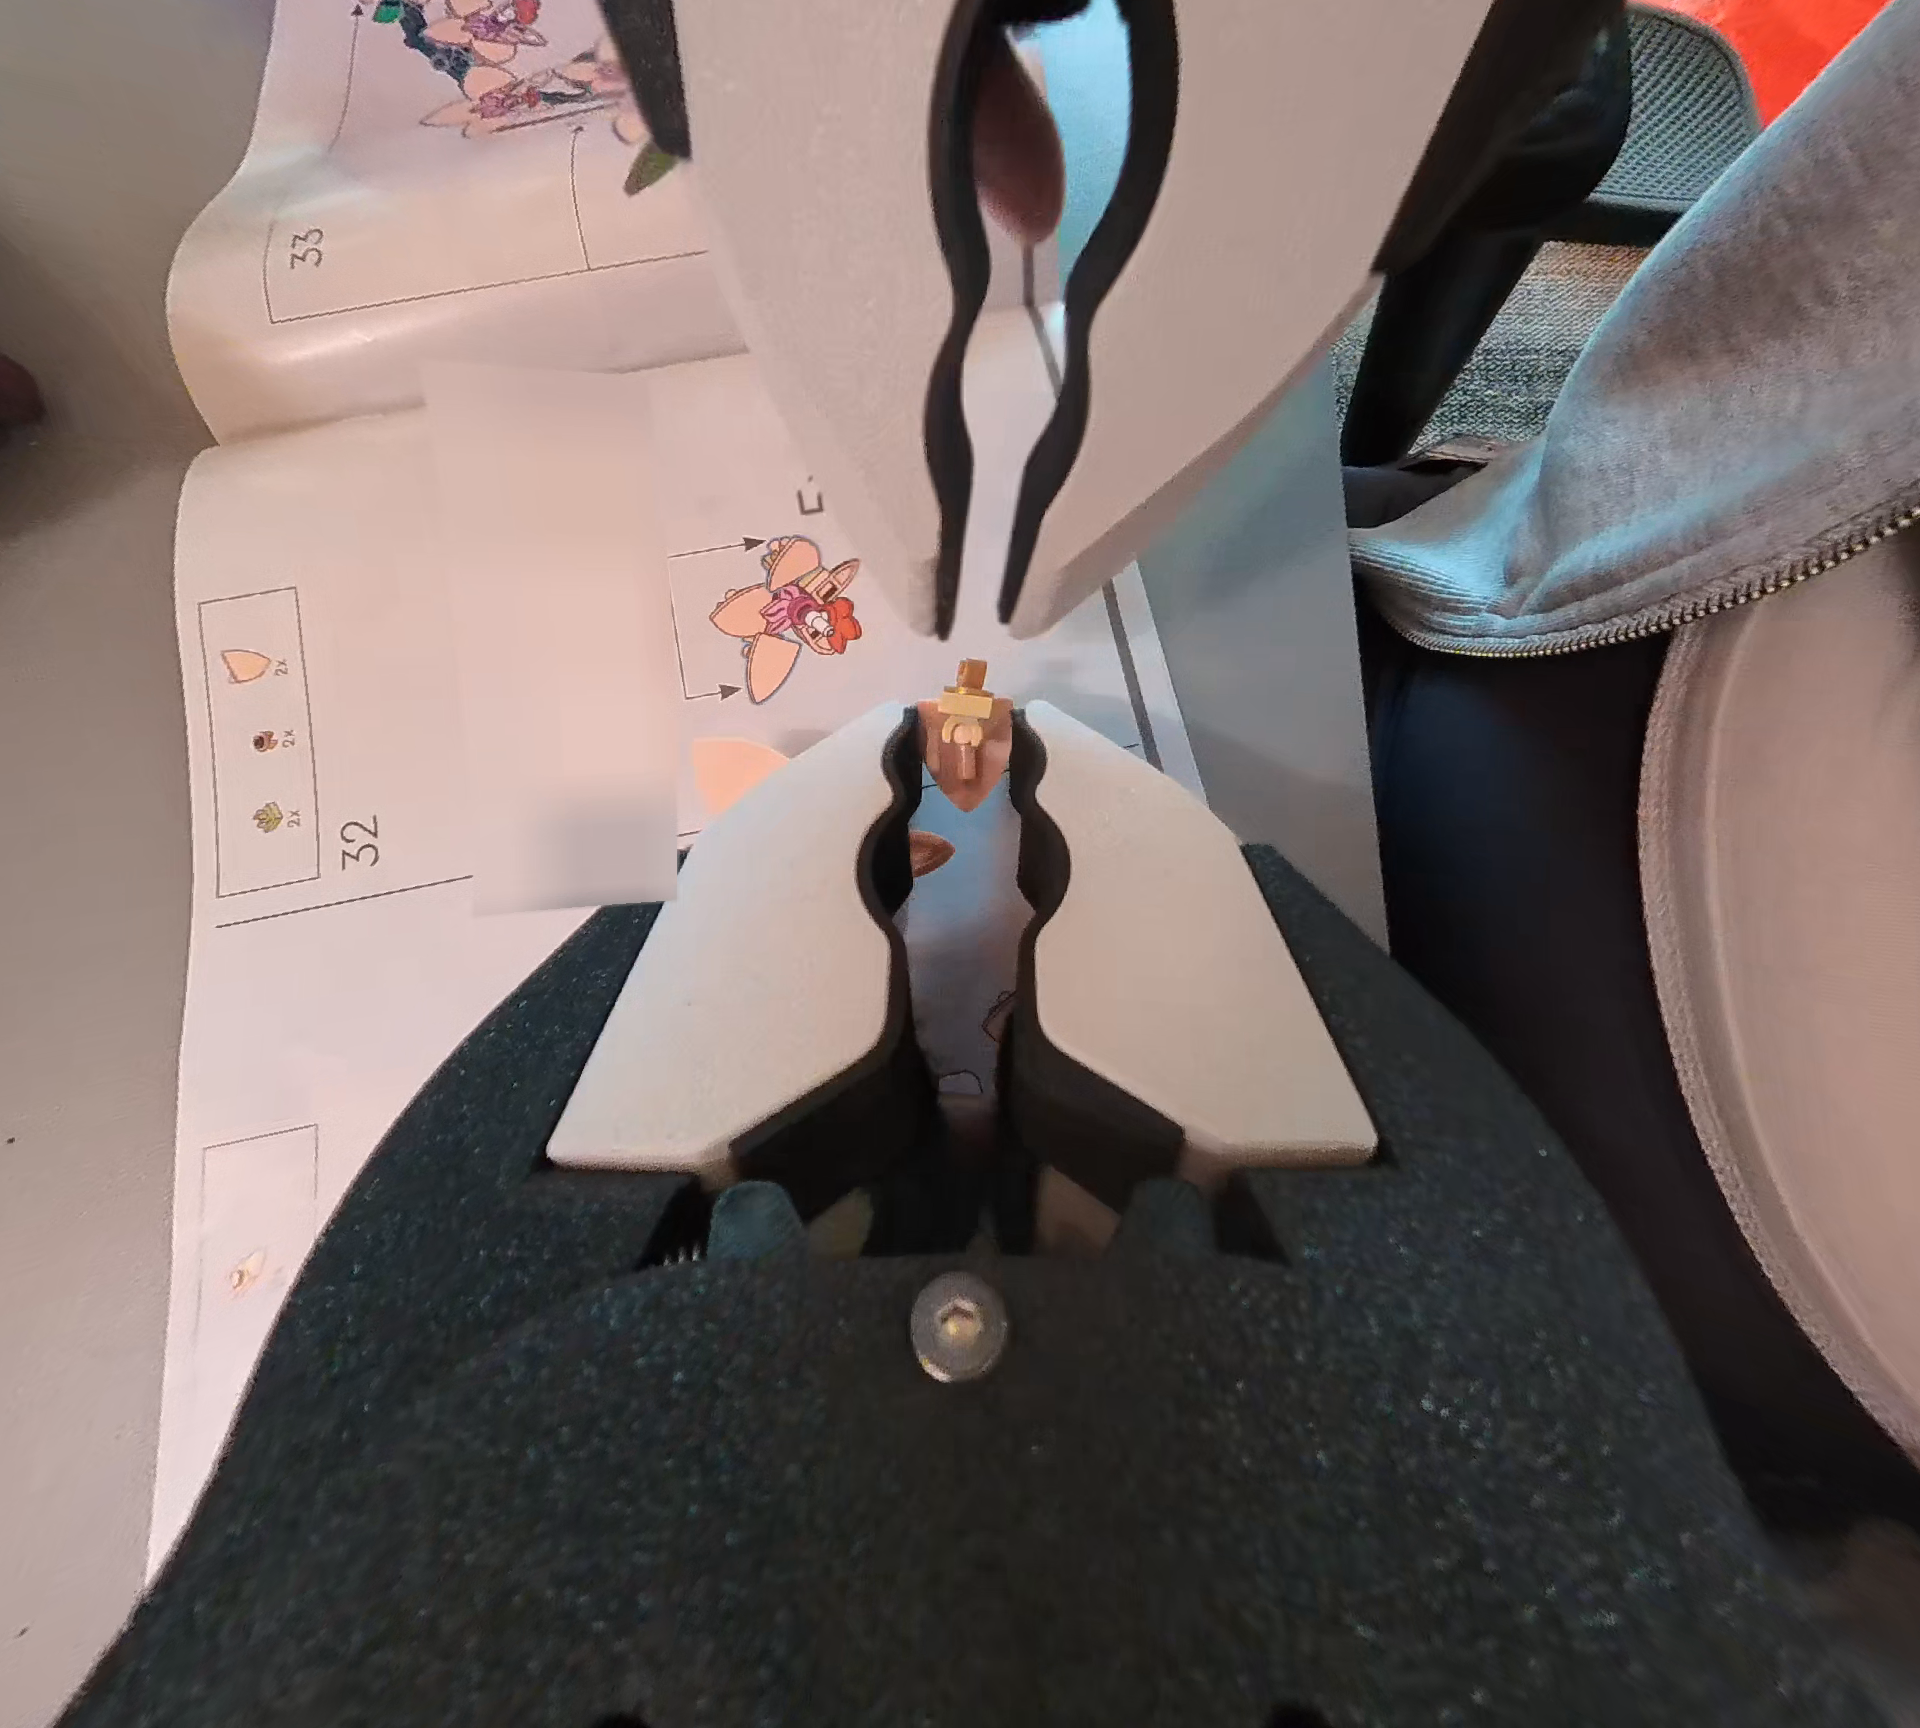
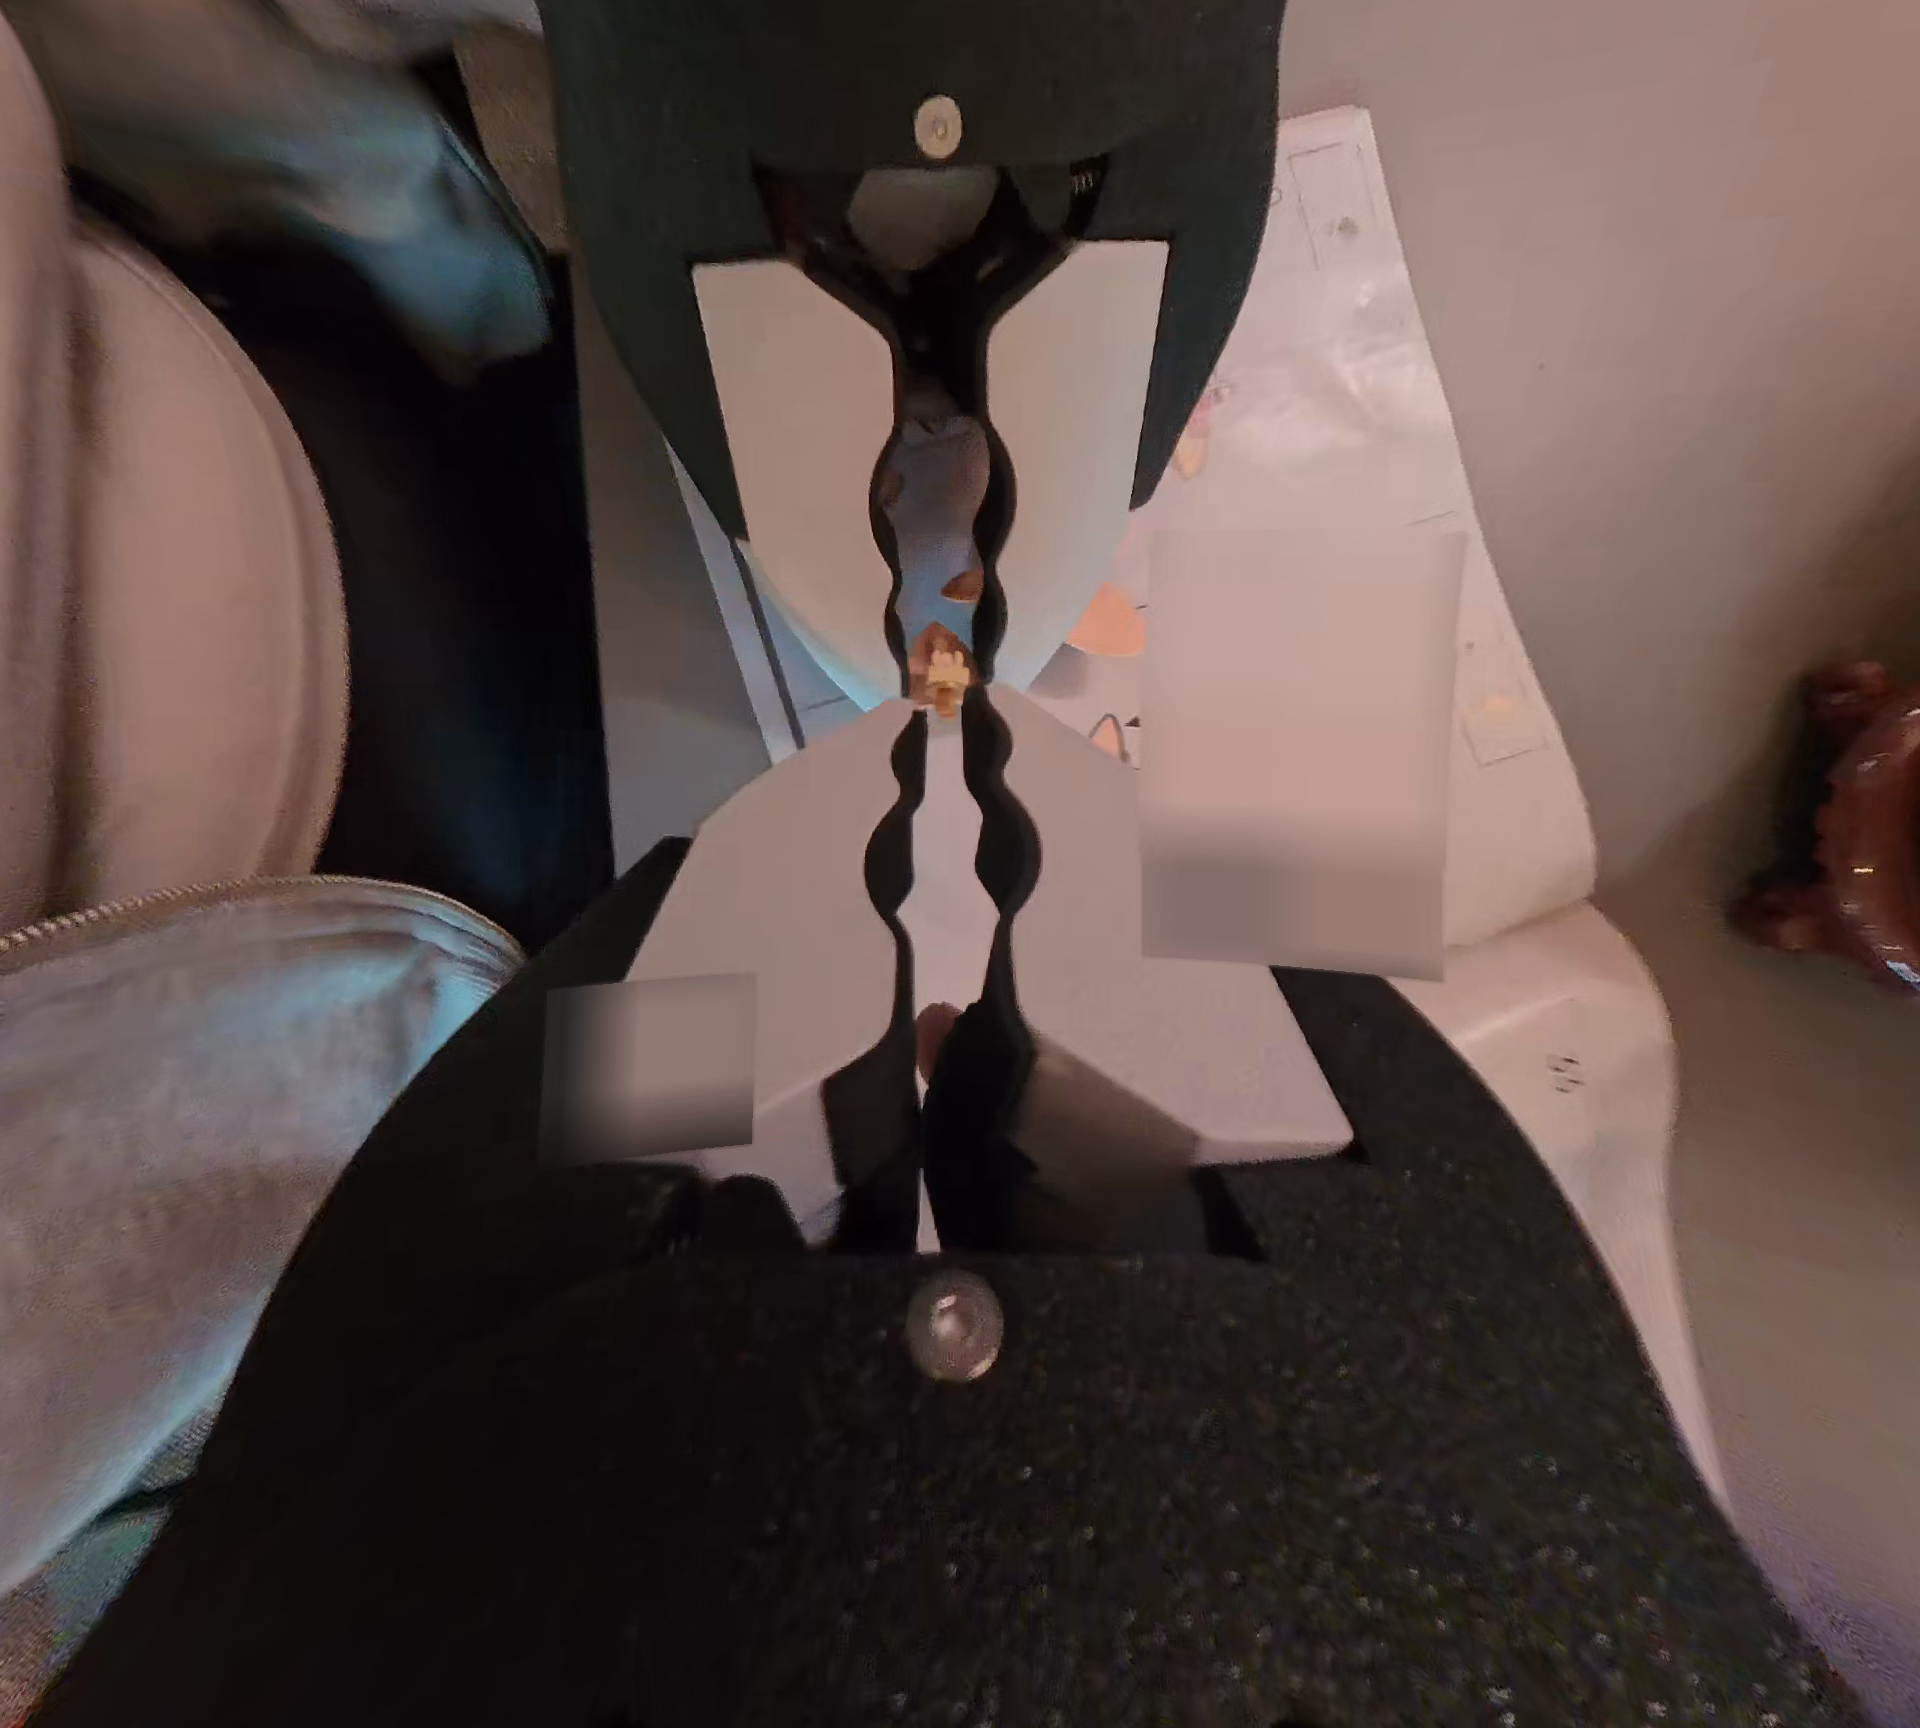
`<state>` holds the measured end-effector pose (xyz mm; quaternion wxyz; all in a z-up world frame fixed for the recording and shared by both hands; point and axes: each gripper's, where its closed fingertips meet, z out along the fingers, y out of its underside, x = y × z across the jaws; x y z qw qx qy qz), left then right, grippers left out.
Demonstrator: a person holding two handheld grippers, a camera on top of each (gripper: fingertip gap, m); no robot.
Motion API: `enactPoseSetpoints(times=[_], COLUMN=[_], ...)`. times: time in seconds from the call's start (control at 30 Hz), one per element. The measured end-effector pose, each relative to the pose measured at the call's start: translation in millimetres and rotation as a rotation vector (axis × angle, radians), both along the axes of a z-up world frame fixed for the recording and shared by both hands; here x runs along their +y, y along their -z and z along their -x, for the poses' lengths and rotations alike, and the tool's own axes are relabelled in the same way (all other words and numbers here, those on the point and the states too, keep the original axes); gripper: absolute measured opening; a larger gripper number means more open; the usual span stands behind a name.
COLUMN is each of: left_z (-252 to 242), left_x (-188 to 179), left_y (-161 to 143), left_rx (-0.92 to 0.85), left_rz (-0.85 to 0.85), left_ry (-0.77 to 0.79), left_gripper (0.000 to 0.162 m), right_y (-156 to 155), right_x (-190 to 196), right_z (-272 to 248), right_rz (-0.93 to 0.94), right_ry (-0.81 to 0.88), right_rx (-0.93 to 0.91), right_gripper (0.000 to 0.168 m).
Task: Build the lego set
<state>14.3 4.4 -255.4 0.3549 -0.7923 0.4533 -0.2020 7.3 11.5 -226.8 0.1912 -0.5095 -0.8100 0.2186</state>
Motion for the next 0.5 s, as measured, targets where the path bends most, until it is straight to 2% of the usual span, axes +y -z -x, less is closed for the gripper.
enactPoseSetpoints(times=[0.17,0.2,0.4,0.5], left_z=[-1,-1,-1,2], left_x=[0,0,-3,-5], left_y=[0,0,0,0], left_rx=[0.001,0.001,0.000,-0.004], left_rz=[-0.005,-0.005,-0.004,0.001], left_ry=[0.015,0.021,0.059,0.071], left_gripper=[0.015,0.016,0.016,0.023], right_y=[14,14,15,19], right_x=[0,-1,-1,3], right_z=[4,5,3,2], right_rz=[0.032,0.040,0.009,-0.036], right_ry=[0.059,0.056,-0.018,-0.076], right_rx=[0.022,0.028,0.021,0.005], right_gripper=[0.014,0.009,0.007,0.007])
